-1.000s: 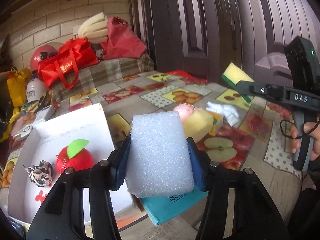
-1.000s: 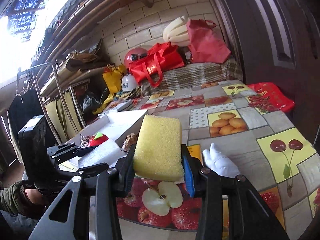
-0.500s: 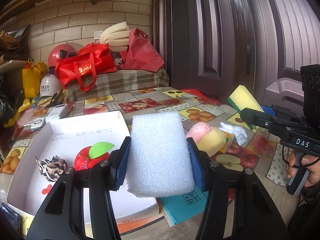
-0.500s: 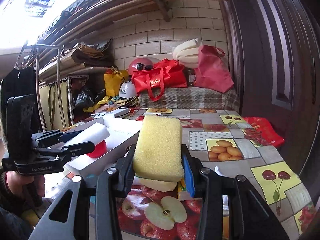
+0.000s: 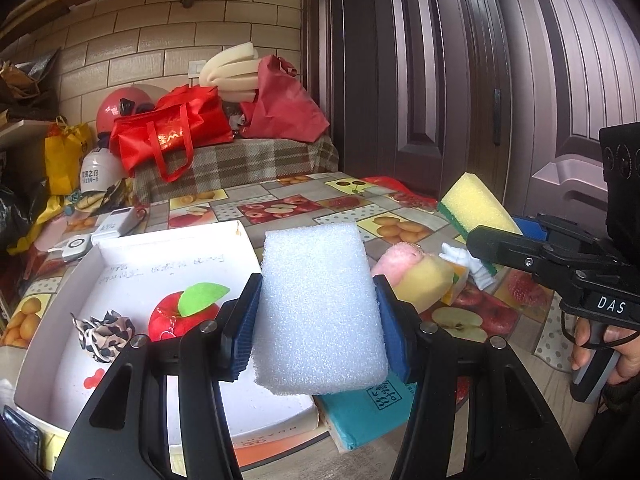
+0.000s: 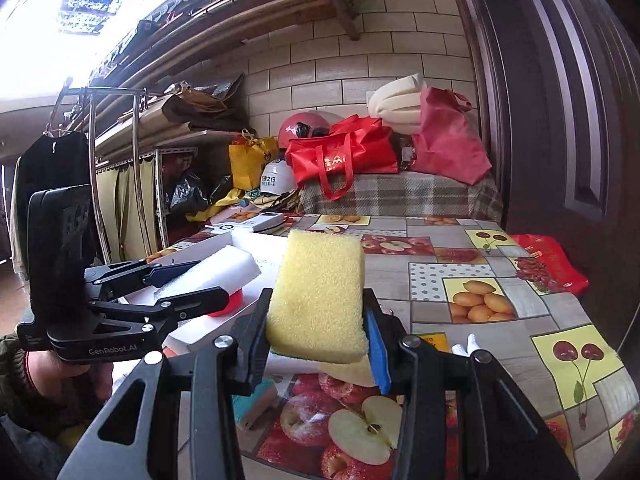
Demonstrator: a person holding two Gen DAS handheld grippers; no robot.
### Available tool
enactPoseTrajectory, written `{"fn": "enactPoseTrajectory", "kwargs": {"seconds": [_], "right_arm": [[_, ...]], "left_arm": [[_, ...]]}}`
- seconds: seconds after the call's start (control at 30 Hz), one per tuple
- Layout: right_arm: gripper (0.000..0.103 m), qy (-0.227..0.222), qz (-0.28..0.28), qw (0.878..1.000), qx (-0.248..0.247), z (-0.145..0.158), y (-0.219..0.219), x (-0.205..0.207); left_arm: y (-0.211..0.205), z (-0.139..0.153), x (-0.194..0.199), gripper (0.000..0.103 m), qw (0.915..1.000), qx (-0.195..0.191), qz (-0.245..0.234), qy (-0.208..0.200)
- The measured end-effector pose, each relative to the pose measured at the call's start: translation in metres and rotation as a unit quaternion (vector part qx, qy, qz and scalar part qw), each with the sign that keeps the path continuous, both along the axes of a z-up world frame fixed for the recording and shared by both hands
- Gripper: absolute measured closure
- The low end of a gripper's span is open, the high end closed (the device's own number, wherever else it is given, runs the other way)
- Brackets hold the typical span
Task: Organize soft objects
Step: 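Carry the sponge and foam block to the box while the right tool releases the sponge inside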
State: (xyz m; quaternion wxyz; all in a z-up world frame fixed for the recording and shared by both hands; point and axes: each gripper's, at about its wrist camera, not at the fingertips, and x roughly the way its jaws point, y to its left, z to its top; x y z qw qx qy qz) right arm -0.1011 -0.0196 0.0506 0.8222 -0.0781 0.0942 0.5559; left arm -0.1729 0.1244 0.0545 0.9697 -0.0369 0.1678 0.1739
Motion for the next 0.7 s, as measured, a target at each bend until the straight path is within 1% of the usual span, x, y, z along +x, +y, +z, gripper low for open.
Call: {"fn": "enactPoseTrajectory", "kwargs": {"seconds": [0.33, 0.43, 0.53, 0.7], "right_arm": [[0.061, -0.003, 0.026, 1.000, -0.012, -0.001, 0.018, -0.017], [0.061, -0.003, 0.031, 0.999, -0.015, -0.002, 0.022, -0.020], [0.061, -0.004, 0.036, 0.999, -0.018, -0.003, 0.025, -0.024], [0.061, -0.002, 0.041, 0.999, -0.020, -0.004, 0.028, -0.027]], "left_arm": [[0.011, -0.003, -0.007, 0.050, 0.9999, -0.008, 0.012, -0.001], [0.015, -0.003, -0.011, 0.050, 0.9998, -0.004, 0.017, 0.000], [0.023, -0.003, -0.018, 0.050, 0.9996, -0.002, 0.028, -0.001], [0.042, -0.004, -0.032, 0.049, 0.9984, -0.012, 0.055, -0.005]]}}
